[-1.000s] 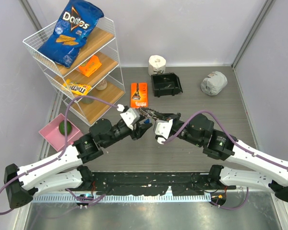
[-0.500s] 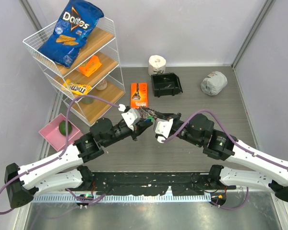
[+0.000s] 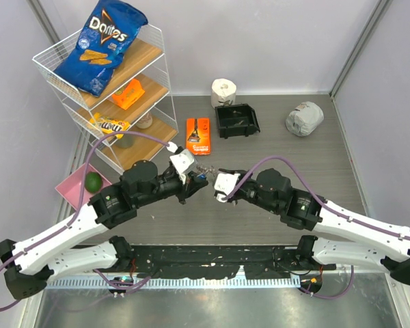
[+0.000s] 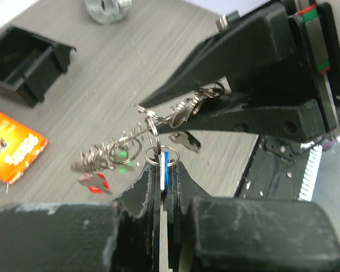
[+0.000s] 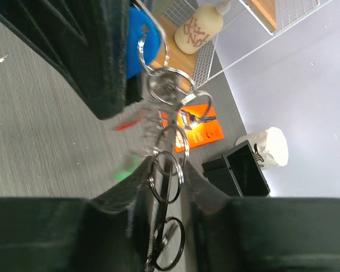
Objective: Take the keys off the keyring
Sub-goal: Pick up the key from the keyring.
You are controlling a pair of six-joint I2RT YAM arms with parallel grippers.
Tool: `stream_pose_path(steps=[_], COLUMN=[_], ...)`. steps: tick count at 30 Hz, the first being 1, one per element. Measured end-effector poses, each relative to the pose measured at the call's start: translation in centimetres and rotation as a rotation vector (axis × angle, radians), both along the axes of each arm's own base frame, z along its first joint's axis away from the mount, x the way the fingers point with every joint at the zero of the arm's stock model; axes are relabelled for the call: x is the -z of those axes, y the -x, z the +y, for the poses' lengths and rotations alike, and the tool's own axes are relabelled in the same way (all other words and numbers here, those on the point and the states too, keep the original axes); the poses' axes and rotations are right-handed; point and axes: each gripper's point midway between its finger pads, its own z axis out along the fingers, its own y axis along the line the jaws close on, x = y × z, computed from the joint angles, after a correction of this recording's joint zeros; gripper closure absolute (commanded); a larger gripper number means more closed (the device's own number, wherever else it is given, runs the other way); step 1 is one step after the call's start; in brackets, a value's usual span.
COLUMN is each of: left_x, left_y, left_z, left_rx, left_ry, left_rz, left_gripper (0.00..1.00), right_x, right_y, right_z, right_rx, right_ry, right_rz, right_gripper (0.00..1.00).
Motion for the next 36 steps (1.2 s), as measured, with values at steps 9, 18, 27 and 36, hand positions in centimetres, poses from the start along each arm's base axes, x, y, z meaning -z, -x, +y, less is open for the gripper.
stream_pose_path(steps=[9, 18, 27, 36], left_x=[-0.6, 0.7, 4.0, 2.1], left_y=[1.3, 1.4, 3.6, 3.1], left_z=[1.4, 1.1, 2.2, 1.9], left_rx=[0.062, 0.156, 0.248, 0.257], left_ry=[-0.215, -0.485, -0.682, -0.706], left_rz=[0.070, 0.180, 0.394, 0.373], left_gripper=[1.00, 1.00, 1.00, 1.00], right_x=[1.1, 0.7, -1.7, -0.9], right_y=[1.2, 3.5, 5.5, 6.1], right_z=[-1.1, -2.2, -2.1, 0.0], right_rx=[0.009, -0.045, -0.152, -0.234], right_ry=[-0.097, -0.215, -0.311, -0.313], right_rz=[0.088, 0.145, 0.143, 0.212], right_gripper=[0.37, 0.38, 0.50, 0.57])
